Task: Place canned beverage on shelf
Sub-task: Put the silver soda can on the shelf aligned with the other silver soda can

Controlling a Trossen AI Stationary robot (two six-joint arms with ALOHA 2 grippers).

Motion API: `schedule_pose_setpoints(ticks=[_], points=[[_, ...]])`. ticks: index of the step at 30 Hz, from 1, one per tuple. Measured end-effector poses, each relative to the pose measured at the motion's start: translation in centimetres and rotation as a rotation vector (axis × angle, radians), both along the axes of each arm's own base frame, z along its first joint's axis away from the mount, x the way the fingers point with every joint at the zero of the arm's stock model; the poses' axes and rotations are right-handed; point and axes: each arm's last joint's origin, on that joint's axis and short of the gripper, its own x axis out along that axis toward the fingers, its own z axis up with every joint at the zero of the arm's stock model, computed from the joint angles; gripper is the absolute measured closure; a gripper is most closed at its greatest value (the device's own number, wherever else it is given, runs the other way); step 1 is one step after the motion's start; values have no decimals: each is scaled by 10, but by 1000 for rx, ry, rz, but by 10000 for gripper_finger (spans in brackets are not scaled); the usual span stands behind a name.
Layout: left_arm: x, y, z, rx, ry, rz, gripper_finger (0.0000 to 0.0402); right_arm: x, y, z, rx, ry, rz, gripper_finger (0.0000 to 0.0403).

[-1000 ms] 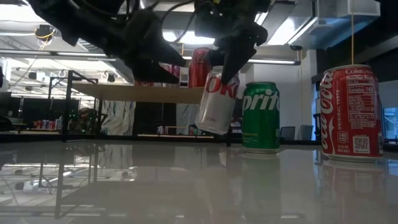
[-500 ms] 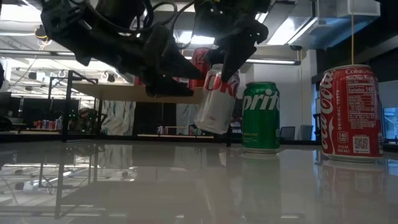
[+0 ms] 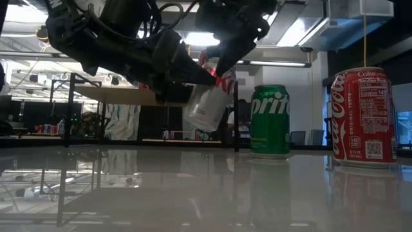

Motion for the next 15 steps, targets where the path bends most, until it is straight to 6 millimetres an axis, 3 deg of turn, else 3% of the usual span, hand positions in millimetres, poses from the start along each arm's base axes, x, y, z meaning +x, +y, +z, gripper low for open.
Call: schedule_pose_setpoints(ticks=[15], points=[[0, 0, 0, -2, -3, -6, 26, 7, 1, 5, 37, -83, 7, 109]])
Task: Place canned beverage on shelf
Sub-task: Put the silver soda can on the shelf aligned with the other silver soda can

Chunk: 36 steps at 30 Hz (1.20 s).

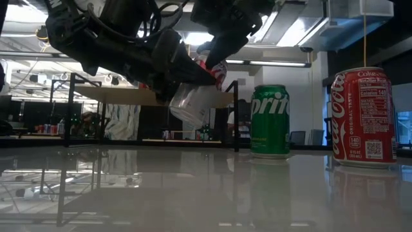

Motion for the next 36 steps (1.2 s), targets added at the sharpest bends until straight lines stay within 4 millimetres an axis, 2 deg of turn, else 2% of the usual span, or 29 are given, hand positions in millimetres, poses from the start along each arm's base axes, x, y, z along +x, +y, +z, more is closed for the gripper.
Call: schedule_pose_setpoints(ticks=[12, 36], points=[[0, 0, 0, 2, -1, -7, 108, 0, 0, 0, 5, 0, 4, 109], [0, 0, 0, 3, -1, 1, 113, 0, 0, 0, -1, -2, 1, 108]])
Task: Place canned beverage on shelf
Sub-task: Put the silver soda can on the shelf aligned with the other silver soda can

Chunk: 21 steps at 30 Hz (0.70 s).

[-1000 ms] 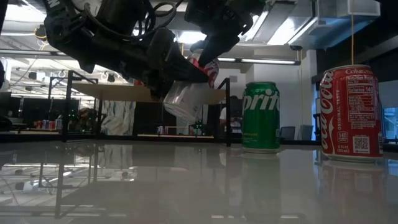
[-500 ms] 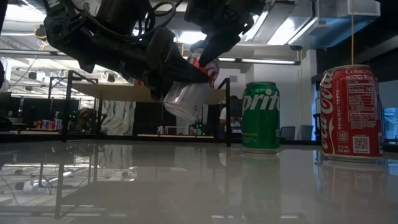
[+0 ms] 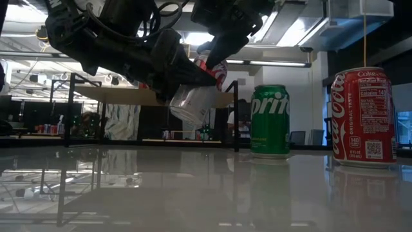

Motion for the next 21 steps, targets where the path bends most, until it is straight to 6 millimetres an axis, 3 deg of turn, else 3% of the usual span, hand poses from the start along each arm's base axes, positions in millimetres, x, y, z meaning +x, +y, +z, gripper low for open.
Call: schedule_pose_setpoints(ticks=[3, 9, 14, 21], points=[[0, 0, 0, -2, -1, 2, 113, 0, 0, 0, 0, 0, 0, 91], [0, 1, -1, -8, 7, 19, 112, 1, -1, 2, -24, -8, -51, 18], [0, 1, 0, -7, -3, 15, 111, -3, -2, 6, -44, 12, -118, 15], [1, 0, 3, -4, -37, 3, 110, -36, 0, 56, -55, -80, -130, 29]])
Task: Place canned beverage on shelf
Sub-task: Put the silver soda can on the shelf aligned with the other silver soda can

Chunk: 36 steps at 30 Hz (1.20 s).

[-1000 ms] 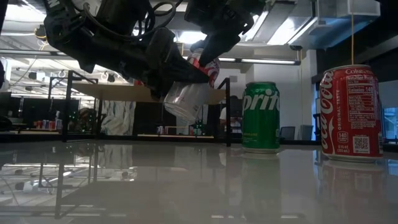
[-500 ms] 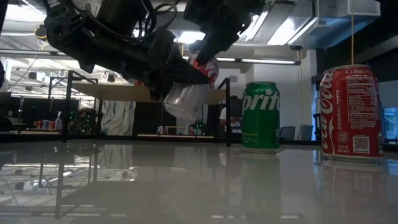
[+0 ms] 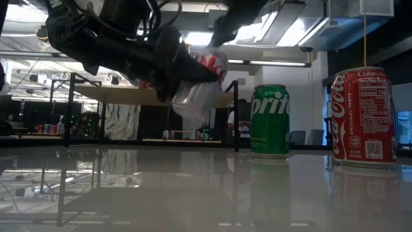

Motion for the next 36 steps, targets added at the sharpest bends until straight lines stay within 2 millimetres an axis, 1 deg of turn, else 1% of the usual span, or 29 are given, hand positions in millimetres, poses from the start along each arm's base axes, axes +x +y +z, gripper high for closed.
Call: schedule_pose_setpoints(ticks=[5, 7, 12, 14, 16, 18, 20, 25, 27, 30, 36], points=[[2, 0, 10, 4, -101, 1, 110, -38, 2, 41, -14, -58, -82, 27], [2, 2, 15, 5, -145, 8, 110, -54, 3, 52, -20, -61, -107, 27], [-3, 10, 34, 13, -223, 37, 110, -87, 6, 76, -17, -98, -126, 27], [-6, 13, 43, 43, -254, 46, 110, -97, 7, 78, -17, -112, -125, 27], [-9, 16, 53, 82, -277, 53, 110, -106, 8, 74, -18, -124, -125, 27], [-13, 19, 62, 113, -308, 68, 110, -112, 9, 64, -16, -141, -127, 27], [-18, 23, 71, 139, -329, 89, 110, -120, 9, 50, -9, -156, -135, 26], [-29, 40, 90, 197, -387, 159, 110, -132, 10, 23, -11, -278, -137, 26], [-33, 47, 95, 223, -395, 188, 110, -133, 10, 14, -14, -317, -140, 26], [-37, 59, 98, 261, -388, 232, 110, -133, 10, 7, -18, -361, -143, 26], [-44, 84, 99, 318, -365, 324, 110, -129, 10, 1, -18, -361, -143, 26]])
